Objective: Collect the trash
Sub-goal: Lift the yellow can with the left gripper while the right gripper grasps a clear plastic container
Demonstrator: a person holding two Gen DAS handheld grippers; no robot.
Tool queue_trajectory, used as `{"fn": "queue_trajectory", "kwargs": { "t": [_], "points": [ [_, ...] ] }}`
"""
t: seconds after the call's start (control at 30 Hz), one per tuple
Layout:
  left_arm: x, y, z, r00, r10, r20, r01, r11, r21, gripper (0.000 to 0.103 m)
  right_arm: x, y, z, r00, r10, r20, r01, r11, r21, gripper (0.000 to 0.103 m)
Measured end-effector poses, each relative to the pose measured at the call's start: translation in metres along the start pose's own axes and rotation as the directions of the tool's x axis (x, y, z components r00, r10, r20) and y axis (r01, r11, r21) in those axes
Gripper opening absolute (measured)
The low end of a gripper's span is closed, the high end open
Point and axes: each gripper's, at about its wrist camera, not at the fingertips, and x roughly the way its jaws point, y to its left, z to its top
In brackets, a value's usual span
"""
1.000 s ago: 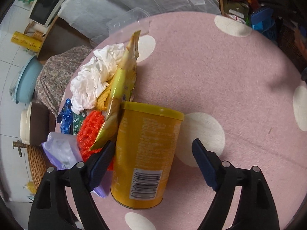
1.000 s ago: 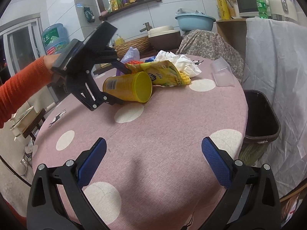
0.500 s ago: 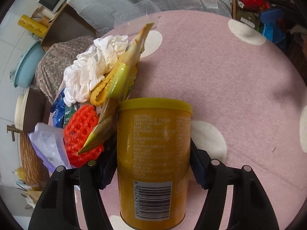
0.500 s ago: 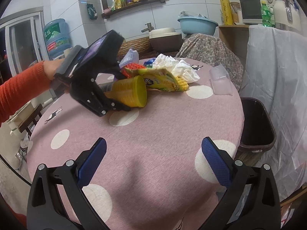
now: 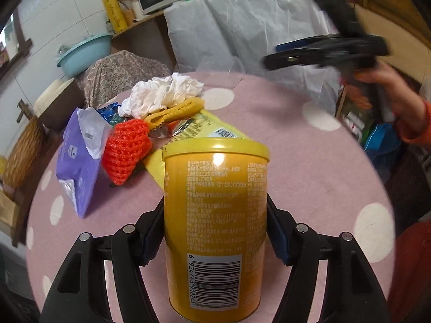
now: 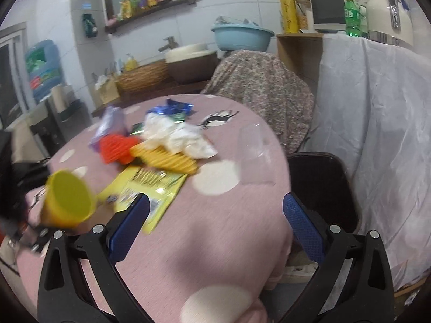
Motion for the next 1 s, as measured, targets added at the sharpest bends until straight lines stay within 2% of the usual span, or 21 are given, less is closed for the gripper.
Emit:
{"fn": "queue_trajectory", "kwargs": {
  "t": [0.13,0.23,0.3,0.37,0.5,0.57,0.63,0.83,1.0],
  "points": [
    [-0.006,-0.006,-0.002,0.999,0.002,0.038,0.000,0.999,-0.051,0.065,0.039,-0.015,0.026,0.997,-0.023,-0.071,0.024,1.000,0.018,0.098],
    [-0.009,-0.004,-0.008,0.998,-0.006,0.062,0.011,0.996,-0.088,0.065,0.063,-0.014,0.037,0.992,-0.058,-0.111,0.057,0.998,-0.013,0.098],
    [-0.009,-0.004,-0.008,0.998,0.000,0.070,0.007,0.995,-0.098,0.065,0.076,-0.010,0.040,0.987,-0.096,-0.132,0.090,0.995,-0.049,0.091],
    [-0.007,-0.004,-0.008,0.997,0.002,0.076,0.007,0.994,-0.113,0.065,0.084,-0.006,0.040,0.982,-0.124,-0.144,0.114,0.991,-0.076,0.080],
    [-0.007,-0.001,-0.010,0.996,-0.003,0.084,0.014,0.992,-0.128,0.065,0.095,-0.007,0.040,0.973,-0.162,-0.164,0.147,0.984,-0.100,0.071],
    [-0.006,-0.001,-0.009,0.996,-0.002,0.087,0.014,0.991,-0.131,0.065,0.099,-0.009,0.039,0.970,-0.174,-0.168,0.157,0.982,-0.107,0.053],
    [-0.005,-0.001,-0.010,0.996,-0.002,0.089,0.015,0.990,-0.137,0.065,0.101,-0.012,0.037,0.971,-0.155,-0.181,0.140,0.986,-0.096,0.043],
    [-0.003,-0.002,-0.010,0.996,-0.009,0.093,0.023,0.989,-0.148,0.065,0.094,-0.011,0.029,0.978,-0.147,-0.145,0.131,0.985,-0.115,0.042],
    [-0.003,-0.003,-0.006,0.994,-0.022,0.104,0.038,0.986,-0.160,0.065,0.078,-0.015,0.025,0.990,-0.096,-0.101,0.088,0.992,-0.088,0.042]
  ]
}}
